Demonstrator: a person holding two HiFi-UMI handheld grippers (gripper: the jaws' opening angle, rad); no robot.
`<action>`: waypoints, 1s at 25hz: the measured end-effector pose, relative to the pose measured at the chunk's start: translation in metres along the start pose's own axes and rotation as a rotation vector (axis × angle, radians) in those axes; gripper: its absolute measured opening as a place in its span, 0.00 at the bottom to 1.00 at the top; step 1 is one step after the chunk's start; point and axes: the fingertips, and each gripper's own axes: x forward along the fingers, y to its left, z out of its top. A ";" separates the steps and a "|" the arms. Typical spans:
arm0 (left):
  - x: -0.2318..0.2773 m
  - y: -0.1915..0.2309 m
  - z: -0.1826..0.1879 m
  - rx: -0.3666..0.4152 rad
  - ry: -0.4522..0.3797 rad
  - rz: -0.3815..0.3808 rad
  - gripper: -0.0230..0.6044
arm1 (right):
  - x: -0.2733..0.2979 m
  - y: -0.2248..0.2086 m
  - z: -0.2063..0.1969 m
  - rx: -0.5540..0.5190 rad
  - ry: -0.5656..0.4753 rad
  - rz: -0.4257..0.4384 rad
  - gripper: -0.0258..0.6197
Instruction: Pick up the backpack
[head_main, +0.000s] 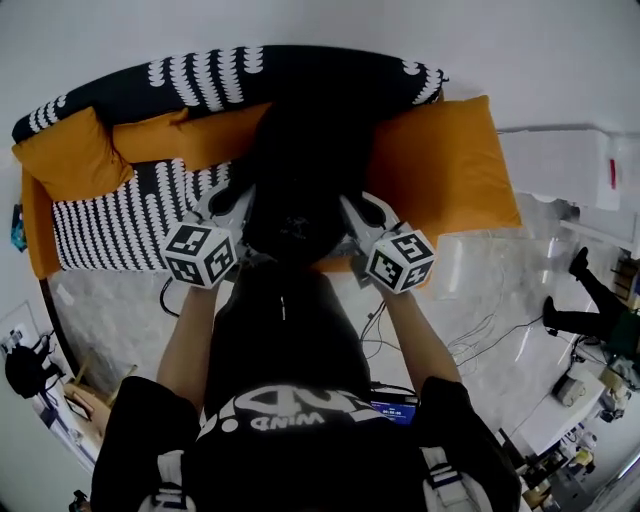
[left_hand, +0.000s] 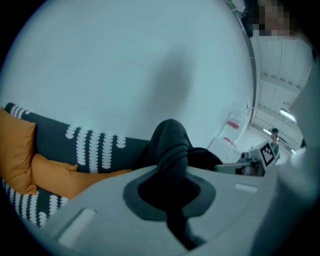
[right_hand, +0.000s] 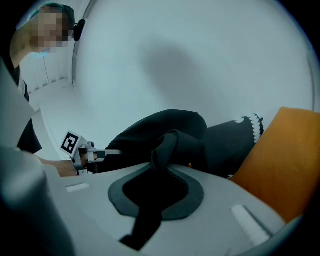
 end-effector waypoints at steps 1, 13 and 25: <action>-0.009 -0.009 0.010 0.007 -0.006 -0.005 0.05 | -0.009 0.008 0.009 -0.004 -0.001 0.004 0.08; -0.082 -0.090 0.075 0.028 -0.091 -0.048 0.05 | -0.079 0.066 0.077 -0.045 -0.040 0.031 0.08; -0.121 -0.115 0.071 0.011 -0.113 -0.082 0.05 | -0.103 0.096 0.072 -0.058 -0.034 0.095 0.08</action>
